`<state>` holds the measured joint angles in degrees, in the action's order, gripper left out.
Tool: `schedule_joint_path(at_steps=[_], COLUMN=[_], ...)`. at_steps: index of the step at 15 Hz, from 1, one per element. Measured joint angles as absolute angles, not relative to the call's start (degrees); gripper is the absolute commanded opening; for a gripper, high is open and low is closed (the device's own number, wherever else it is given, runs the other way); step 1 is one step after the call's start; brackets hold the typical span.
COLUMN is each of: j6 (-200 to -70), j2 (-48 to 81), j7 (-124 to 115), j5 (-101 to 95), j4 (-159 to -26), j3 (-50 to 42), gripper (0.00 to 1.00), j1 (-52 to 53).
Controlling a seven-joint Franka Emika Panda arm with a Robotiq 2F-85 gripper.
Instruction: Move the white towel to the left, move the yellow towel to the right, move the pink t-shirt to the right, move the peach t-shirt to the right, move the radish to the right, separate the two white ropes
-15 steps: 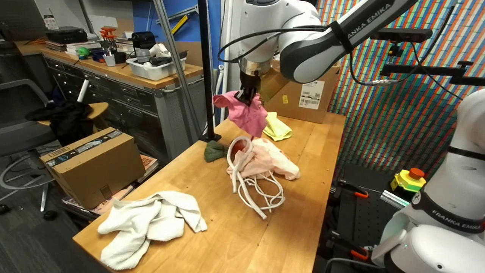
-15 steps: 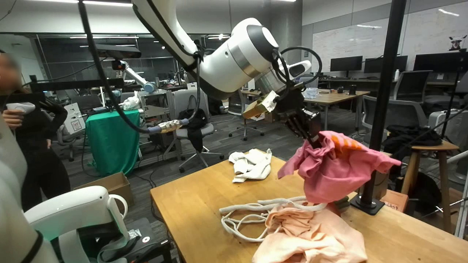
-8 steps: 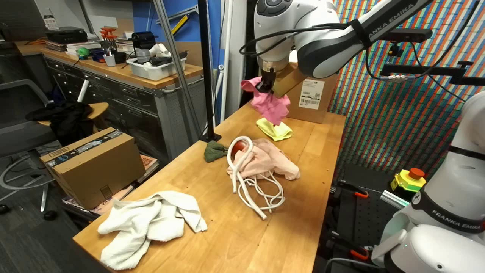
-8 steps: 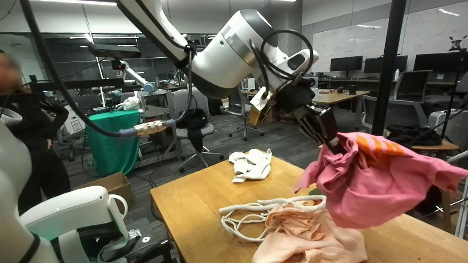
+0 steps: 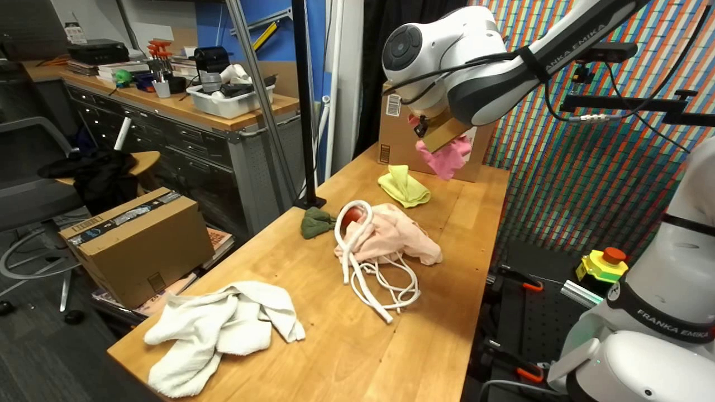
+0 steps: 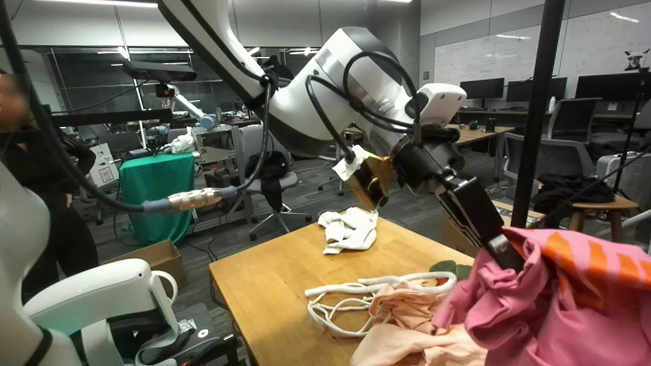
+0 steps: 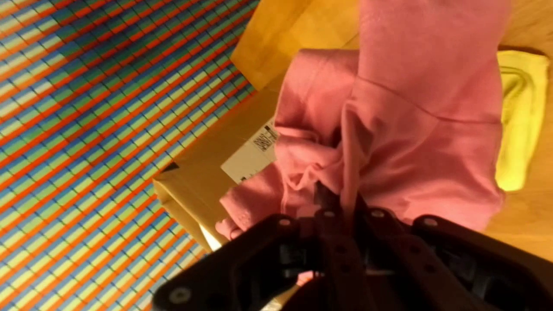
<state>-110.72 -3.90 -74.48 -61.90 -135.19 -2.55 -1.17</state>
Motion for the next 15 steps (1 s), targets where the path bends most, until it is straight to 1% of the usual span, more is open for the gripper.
schedule_joint_path(at_steps=[6, 13, 14, 15], j6=[-100.7, -99.3, -99.3, -99.3], j2=[2.8, 10.5, 11.2, 11.8], j7=[-83.3, -86.3, -86.7, -87.0], j5=[-64.1, -64.1, -64.1, -64.1], j4=[-134.3, -129.2, -128.3, -127.4], j3=[-4.3, -6.8, -7.0, -7.2], gripper=[0.02, 0.02, 0.08, 0.33], j1=[-3.6, -5.9, -6.1, -6.3])
